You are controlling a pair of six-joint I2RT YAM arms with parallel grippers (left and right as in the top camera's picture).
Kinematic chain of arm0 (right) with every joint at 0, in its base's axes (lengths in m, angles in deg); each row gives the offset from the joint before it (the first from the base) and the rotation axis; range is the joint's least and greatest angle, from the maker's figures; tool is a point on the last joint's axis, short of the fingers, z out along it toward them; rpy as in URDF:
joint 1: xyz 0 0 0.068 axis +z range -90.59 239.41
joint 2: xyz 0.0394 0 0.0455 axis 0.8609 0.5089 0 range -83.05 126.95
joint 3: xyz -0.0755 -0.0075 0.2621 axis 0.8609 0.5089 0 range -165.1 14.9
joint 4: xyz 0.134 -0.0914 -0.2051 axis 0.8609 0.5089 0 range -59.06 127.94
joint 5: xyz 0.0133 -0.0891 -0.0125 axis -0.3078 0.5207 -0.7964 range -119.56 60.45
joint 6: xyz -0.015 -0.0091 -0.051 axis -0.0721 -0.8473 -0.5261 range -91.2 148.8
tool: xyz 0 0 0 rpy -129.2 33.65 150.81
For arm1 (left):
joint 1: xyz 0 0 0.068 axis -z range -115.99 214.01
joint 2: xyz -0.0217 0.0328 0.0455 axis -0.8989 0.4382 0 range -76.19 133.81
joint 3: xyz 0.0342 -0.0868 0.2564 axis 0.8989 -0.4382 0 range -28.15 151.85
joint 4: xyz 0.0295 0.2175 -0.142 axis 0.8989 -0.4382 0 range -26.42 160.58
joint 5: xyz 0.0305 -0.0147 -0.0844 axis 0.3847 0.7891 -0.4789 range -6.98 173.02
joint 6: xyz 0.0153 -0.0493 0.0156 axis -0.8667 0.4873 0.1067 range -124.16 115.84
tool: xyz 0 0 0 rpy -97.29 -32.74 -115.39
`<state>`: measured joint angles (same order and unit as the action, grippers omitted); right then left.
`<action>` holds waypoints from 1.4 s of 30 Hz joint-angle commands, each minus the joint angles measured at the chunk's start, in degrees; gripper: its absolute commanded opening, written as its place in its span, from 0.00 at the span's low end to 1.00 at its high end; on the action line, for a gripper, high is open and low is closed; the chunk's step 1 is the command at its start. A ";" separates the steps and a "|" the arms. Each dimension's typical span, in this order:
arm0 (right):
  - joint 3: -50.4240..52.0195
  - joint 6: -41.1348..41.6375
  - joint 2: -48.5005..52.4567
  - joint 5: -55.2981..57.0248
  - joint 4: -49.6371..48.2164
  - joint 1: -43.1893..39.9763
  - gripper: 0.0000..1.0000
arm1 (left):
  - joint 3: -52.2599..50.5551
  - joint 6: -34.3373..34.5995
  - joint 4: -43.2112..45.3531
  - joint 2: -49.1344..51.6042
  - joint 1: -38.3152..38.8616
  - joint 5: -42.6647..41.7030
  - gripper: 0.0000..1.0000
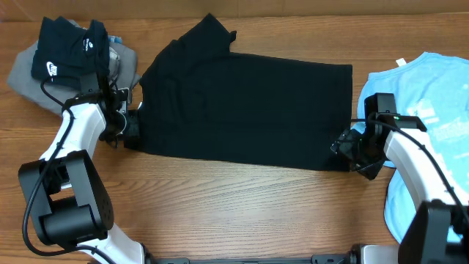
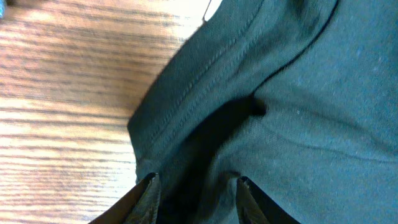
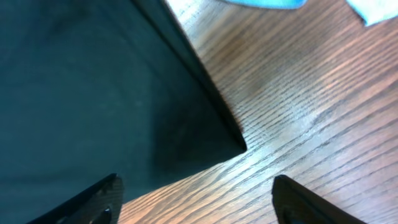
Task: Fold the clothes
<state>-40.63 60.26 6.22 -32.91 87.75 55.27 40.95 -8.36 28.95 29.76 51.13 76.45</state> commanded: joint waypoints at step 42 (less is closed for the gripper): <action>0.28 2.56 -12.17 8.17 16.20 -0.50 0.75 | 10.56 2.69 -20.04 -6.03 -4.72 1.16 0.28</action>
<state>-40.17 64.26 -3.83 -23.62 104.74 55.03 49.47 -5.96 9.65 27.80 46.38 76.89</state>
